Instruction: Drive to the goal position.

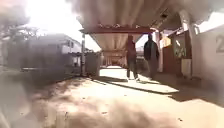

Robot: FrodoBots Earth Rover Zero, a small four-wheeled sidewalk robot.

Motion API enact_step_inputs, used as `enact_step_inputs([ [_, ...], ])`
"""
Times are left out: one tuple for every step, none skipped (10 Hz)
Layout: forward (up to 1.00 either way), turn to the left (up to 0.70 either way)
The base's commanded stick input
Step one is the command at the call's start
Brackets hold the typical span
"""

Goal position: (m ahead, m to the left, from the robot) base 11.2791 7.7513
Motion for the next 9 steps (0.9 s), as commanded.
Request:
enact_step_inputs([
  [0.70, 0.00],
  [0.70, 0.00],
  [0.70, 0.00],
  [0.70, 0.00],
  [0.70, 0.00],
  [0.70, 0.00],
  [0.70, 0.00],
  [0.70, 0.00],
  [0.70, 0.00],
])
